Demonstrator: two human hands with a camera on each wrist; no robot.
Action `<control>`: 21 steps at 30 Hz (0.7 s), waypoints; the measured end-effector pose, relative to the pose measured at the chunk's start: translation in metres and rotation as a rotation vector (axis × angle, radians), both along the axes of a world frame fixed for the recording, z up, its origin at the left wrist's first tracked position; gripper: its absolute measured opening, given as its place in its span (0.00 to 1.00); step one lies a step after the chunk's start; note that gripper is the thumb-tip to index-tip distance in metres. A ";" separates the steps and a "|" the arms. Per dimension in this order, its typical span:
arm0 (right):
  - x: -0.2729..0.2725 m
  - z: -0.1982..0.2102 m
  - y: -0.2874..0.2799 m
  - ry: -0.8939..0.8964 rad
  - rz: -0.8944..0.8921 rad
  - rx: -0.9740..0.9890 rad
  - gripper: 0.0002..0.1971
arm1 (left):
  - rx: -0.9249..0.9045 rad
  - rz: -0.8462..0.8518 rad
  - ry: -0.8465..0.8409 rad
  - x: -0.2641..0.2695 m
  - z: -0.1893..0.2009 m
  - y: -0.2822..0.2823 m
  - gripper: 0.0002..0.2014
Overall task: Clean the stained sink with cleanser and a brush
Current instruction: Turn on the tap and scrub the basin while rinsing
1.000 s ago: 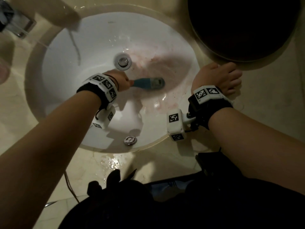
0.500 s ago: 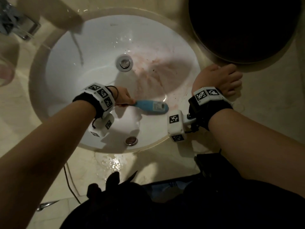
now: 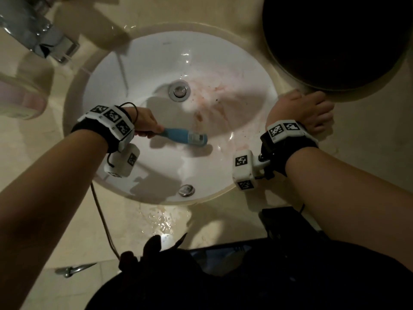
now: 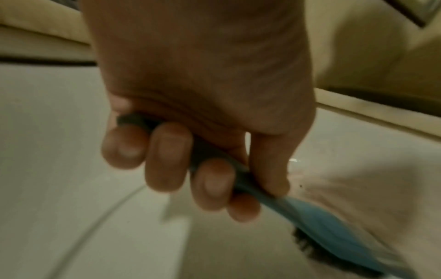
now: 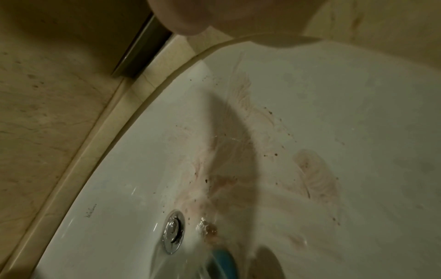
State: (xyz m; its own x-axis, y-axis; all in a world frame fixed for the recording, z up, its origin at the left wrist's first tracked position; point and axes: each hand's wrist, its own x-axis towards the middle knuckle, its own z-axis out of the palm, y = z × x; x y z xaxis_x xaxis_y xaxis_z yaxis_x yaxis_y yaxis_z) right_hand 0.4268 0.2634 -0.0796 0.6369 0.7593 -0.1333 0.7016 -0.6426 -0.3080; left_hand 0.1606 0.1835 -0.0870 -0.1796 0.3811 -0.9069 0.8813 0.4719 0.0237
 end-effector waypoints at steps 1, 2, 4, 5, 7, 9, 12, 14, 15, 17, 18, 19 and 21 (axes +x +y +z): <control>0.000 0.000 0.000 -0.001 0.000 -0.001 0.19 | -0.068 -0.030 -0.009 0.001 0.000 -0.005 0.22; 0.000 0.000 0.000 -0.001 0.001 -0.003 0.19 | -0.120 -0.063 -0.003 0.003 -0.001 -0.008 0.22; 0.000 0.000 0.001 -0.003 0.002 -0.005 0.19 | -0.162 -0.122 0.039 0.007 -0.003 -0.012 0.22; 0.000 0.000 0.001 -0.004 0.002 -0.006 0.19 | -0.146 -0.138 0.053 0.009 -0.005 -0.012 0.23; 0.000 -0.001 0.001 -0.009 0.004 -0.006 0.19 | -0.073 -0.129 0.086 0.010 -0.009 -0.010 0.22; 0.000 -0.002 0.001 -0.017 0.004 -0.004 0.19 | 0.037 -0.087 0.144 0.008 -0.013 -0.004 0.21; 0.000 -0.002 0.001 -0.020 0.004 0.003 0.19 | 0.273 0.004 0.299 0.004 -0.014 0.007 0.19; 0.000 -0.003 0.001 -0.024 0.003 0.007 0.19 | 0.318 0.074 0.330 0.003 -0.013 0.014 0.18; 0.000 -0.003 0.001 -0.027 0.002 0.008 0.19 | 0.310 0.088 0.330 0.002 -0.013 0.017 0.18; 0.000 -0.003 0.001 -0.032 0.001 0.000 0.19 | 0.290 0.092 0.314 -0.002 -0.013 0.019 0.20; 0.000 -0.003 0.001 -0.031 0.002 -0.004 0.19 | 0.282 0.098 0.285 -0.005 -0.012 0.019 0.20; 0.000 -0.003 0.001 -0.031 0.003 -0.006 0.19 | 0.272 0.100 0.237 -0.006 -0.012 0.018 0.20; 0.001 -0.002 0.001 -0.035 0.004 -0.009 0.19 | 0.234 0.069 0.102 -0.004 -0.009 0.014 0.20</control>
